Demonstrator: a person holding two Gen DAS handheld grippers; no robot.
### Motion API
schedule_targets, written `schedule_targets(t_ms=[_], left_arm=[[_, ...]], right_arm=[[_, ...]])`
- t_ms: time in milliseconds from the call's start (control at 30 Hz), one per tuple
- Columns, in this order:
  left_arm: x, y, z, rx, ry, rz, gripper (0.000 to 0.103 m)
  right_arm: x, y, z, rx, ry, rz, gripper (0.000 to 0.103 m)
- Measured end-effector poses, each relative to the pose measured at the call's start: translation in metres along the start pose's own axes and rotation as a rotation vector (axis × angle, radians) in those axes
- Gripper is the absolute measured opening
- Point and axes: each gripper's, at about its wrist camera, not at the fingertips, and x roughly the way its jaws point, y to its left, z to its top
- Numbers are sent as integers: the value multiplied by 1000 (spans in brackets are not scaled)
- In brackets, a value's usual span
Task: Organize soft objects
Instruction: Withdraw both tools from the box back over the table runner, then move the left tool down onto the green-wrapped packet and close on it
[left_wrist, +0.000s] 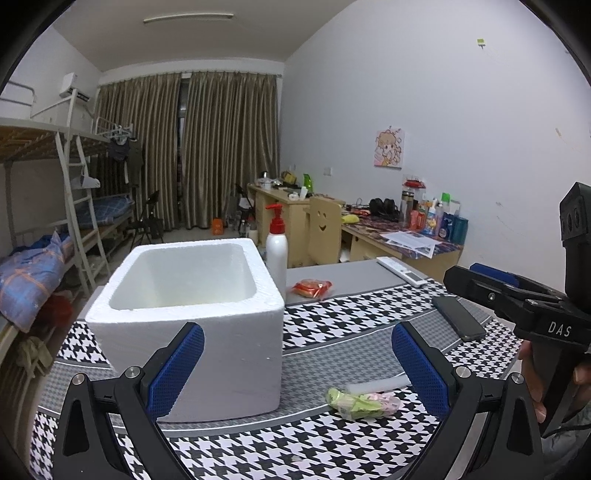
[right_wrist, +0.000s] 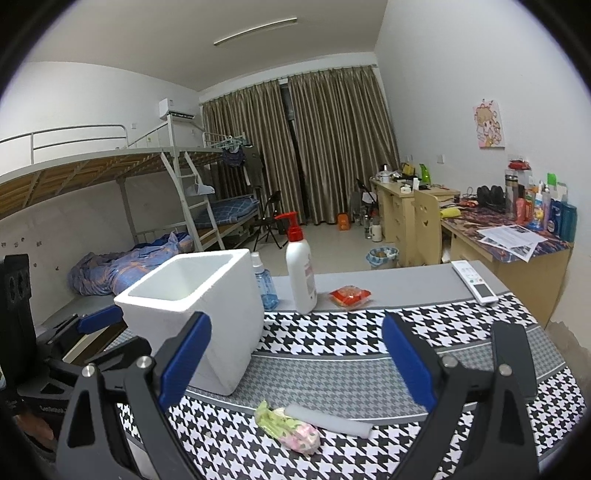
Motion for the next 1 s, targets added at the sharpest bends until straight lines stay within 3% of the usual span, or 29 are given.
schedule_targets(t_ms=[1000], left_arm=[[27,-23,-20,13,89,-65,102]], right_arm=[[2,-22,-29,10,72,-69,96]])
